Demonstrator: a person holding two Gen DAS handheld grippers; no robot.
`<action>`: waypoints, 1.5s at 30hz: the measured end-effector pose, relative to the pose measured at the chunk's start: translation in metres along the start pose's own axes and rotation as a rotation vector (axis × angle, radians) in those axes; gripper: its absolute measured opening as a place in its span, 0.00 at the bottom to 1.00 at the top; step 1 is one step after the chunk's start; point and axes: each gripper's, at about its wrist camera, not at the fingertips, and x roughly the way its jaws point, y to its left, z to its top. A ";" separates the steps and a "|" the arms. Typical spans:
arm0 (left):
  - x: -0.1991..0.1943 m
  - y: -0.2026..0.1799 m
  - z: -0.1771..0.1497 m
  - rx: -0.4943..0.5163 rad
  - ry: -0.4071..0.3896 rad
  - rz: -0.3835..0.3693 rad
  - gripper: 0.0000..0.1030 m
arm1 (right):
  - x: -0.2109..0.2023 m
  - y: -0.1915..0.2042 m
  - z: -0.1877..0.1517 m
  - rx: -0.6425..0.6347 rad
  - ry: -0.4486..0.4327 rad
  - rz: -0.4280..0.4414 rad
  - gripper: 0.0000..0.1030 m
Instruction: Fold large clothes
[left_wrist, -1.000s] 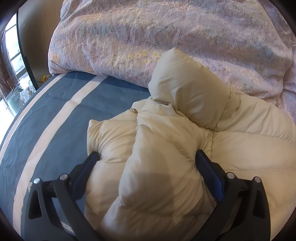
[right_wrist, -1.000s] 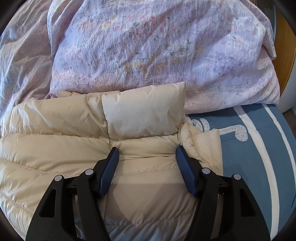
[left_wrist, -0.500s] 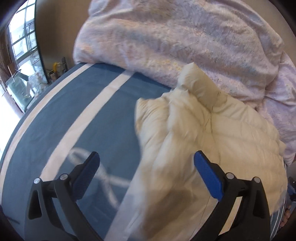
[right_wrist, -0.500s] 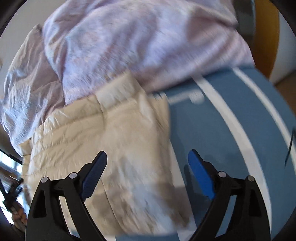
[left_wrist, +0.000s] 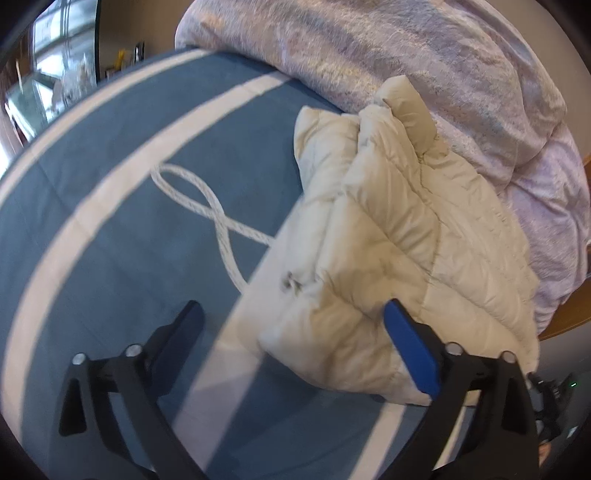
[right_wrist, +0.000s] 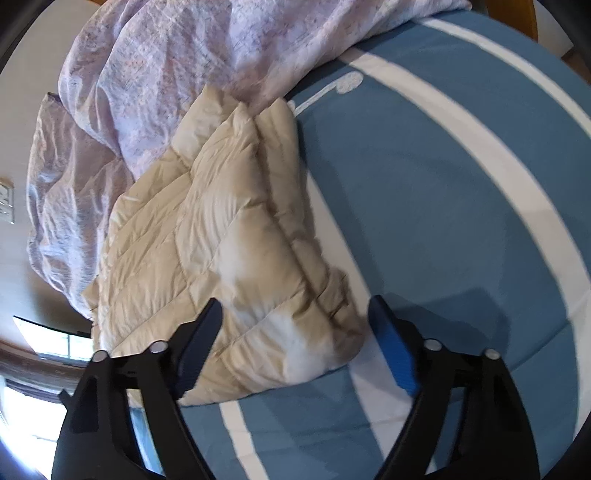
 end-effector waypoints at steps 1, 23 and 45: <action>-0.001 -0.001 0.000 -0.005 -0.009 0.002 0.86 | 0.001 0.001 -0.001 0.002 0.005 0.009 0.69; -0.059 0.037 -0.033 -0.051 -0.026 -0.139 0.15 | -0.035 -0.004 -0.073 -0.019 0.041 0.164 0.15; -0.074 0.065 -0.052 -0.063 -0.002 -0.081 0.74 | -0.077 0.023 -0.106 -0.279 -0.176 -0.244 0.54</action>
